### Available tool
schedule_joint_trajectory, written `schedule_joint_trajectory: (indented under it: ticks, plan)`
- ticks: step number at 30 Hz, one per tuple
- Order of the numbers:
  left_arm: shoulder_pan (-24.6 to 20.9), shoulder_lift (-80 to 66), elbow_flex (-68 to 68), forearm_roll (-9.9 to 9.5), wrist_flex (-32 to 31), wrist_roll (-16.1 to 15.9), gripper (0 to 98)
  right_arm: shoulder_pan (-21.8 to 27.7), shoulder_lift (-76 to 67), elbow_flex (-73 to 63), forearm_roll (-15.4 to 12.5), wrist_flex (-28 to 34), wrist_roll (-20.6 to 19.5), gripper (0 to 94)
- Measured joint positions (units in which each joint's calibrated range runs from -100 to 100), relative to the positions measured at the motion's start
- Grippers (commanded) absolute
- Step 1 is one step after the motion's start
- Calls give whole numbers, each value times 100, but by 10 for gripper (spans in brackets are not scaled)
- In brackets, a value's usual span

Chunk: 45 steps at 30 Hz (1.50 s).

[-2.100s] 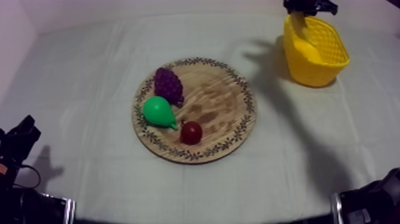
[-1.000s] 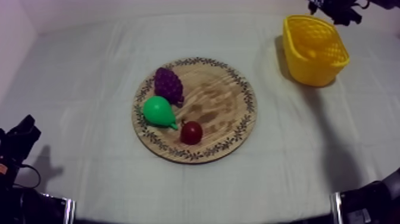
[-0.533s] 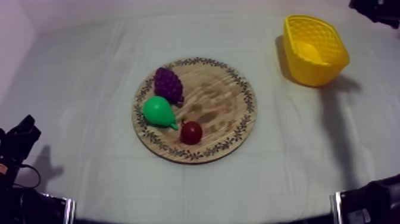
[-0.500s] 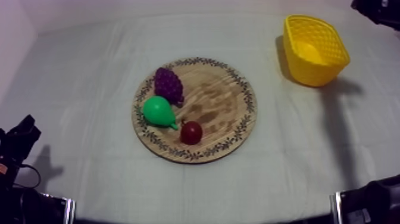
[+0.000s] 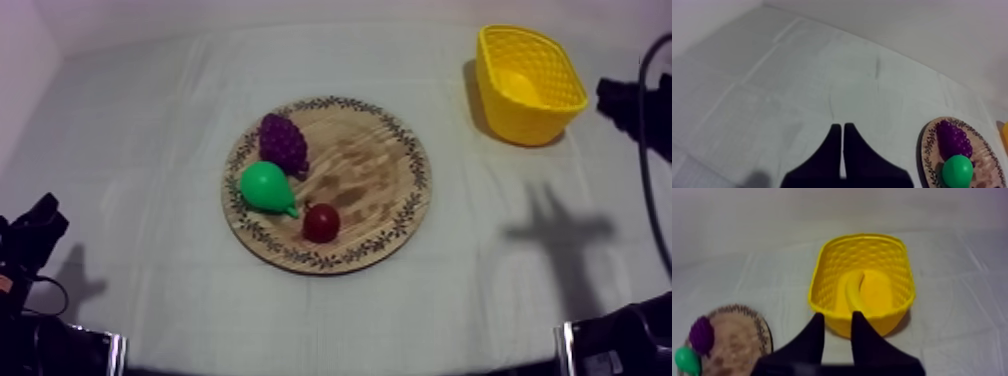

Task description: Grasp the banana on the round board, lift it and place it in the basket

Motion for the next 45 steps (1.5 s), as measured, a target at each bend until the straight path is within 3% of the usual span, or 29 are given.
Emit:
schedule_joint_trajectory:
  ticks: [5, 11, 14, 20, 27, 32, 41, 45]
  plan:
    - [0, 0, 0, 0, 0, 0, 1, -155, -932, 816, 184, 242, 337, 53]
    - [0, 0, 0, 0, 0, 0, 1, -167, -1756, 1724, 191, 187, 459, 12]
    - [0, 0, 0, 0, 0, 0, 1, -167, -2159, 2103, -2, 244, 608, 7]
    - [0, 0, 0, 0, 0, 0, 1, -171, -2837, 2332, -373, 965, 877, 5]
    - [0, 0, 0, 0, 0, 0, 1, -133, -3571, 2352, -128, 2073, 521, 5]
    - [0, 0, 0, 0, 0, 0, 1, -110, -3775, 2352, -103, 2327, 329, 5]
    - [0, 0, 0, 0, 0, 0, 1, -86, -3797, 2352, -92, 2328, 913, 5]
    - [0, 0, 0, 0, 0, 0, 1, -82, -3797, 2352, -92, 2328, 979, 5]
